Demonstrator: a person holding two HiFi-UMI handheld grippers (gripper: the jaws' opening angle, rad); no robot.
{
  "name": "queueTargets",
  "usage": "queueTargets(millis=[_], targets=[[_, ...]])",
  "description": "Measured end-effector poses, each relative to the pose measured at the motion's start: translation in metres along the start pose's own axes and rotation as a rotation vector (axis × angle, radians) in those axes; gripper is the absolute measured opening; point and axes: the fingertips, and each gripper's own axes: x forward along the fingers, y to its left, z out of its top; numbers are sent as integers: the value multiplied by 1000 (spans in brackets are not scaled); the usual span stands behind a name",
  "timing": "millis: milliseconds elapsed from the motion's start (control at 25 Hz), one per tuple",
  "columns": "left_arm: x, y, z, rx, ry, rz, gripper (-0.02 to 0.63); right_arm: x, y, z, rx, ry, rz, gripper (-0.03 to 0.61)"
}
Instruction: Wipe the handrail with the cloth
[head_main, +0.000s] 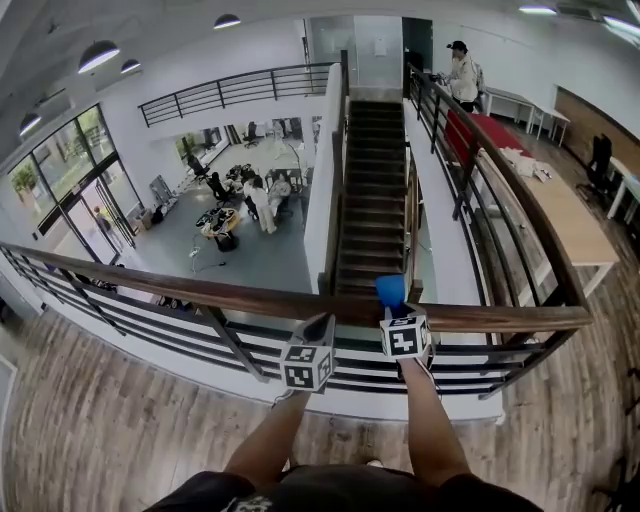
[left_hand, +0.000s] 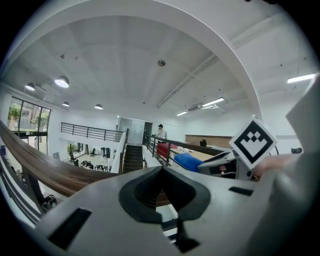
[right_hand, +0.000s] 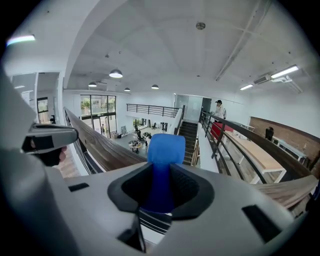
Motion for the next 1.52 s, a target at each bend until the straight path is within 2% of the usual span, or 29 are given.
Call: queueTargets(millis=[160, 360, 640, 960, 1120, 1520], targets=[[23, -49, 0, 5, 0, -10, 3, -17, -59, -15, 8, -12, -13, 106], [43, -97, 0, 5, 3, -41, 3, -39, -133, -34, 40, -42, -69, 107], [67, -138, -4, 17, 13, -90, 3, -60, -233, -64, 99, -13, -133, 109], [86, -175, -2, 31, 27, -146, 3, -92, -347, -105, 166, 28, -253, 109], [107, -220, 2, 53, 34, -219, 3, -110, -403, -122, 186, 38, -317, 109], [164, -380, 1, 116, 73, -470, 3, -138, -509, -161, 216, 98, -405, 110]])
